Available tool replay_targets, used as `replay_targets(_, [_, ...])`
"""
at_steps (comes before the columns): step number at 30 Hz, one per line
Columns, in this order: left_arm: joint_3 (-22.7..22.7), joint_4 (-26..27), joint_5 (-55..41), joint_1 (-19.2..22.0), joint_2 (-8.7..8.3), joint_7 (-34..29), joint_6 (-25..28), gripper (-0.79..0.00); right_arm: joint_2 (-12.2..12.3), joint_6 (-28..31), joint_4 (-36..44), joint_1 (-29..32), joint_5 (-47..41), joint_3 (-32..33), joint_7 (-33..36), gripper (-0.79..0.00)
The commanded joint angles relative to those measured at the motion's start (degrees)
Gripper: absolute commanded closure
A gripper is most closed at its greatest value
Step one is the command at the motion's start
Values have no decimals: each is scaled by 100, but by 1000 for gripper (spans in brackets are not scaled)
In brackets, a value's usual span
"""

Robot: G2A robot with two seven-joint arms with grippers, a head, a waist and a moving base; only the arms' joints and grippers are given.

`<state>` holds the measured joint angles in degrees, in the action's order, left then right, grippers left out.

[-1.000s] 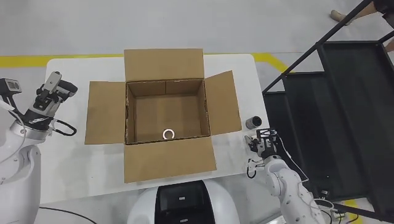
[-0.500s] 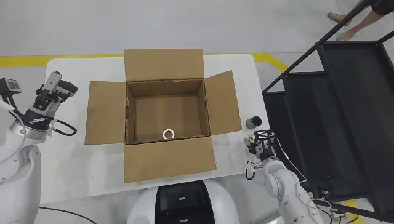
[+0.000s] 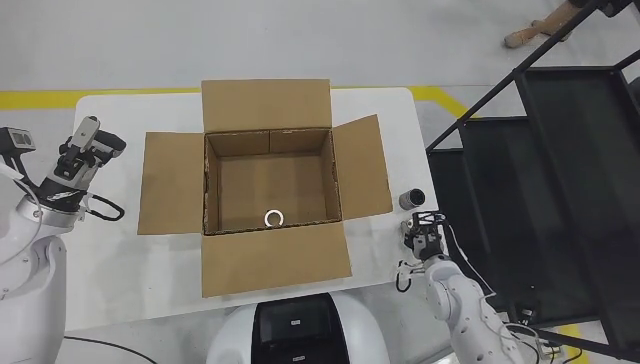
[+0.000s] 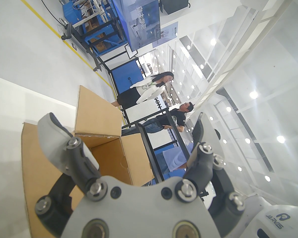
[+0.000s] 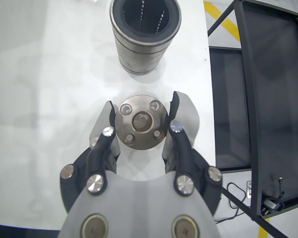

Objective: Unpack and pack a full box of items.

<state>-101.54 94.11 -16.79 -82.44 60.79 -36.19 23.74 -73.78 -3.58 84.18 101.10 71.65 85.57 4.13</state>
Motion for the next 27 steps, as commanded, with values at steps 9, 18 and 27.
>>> replay_targets(9, [0, 0, 0, 0, 0, 0, 0, -785, 35, 429, 978, 611, -688, 387, 77, 0])
replay_targets(18, [0, 0, 0, 0, 0, 0, 0, -785, 105, 1601, 2385, 1509, -2011, 951, 609, 0])
replay_targets(27, [0, 0, 0, 0, 0, 0, 0, -785, 121, 2225, 3664, 1877, -3151, 1154, 650, 0])
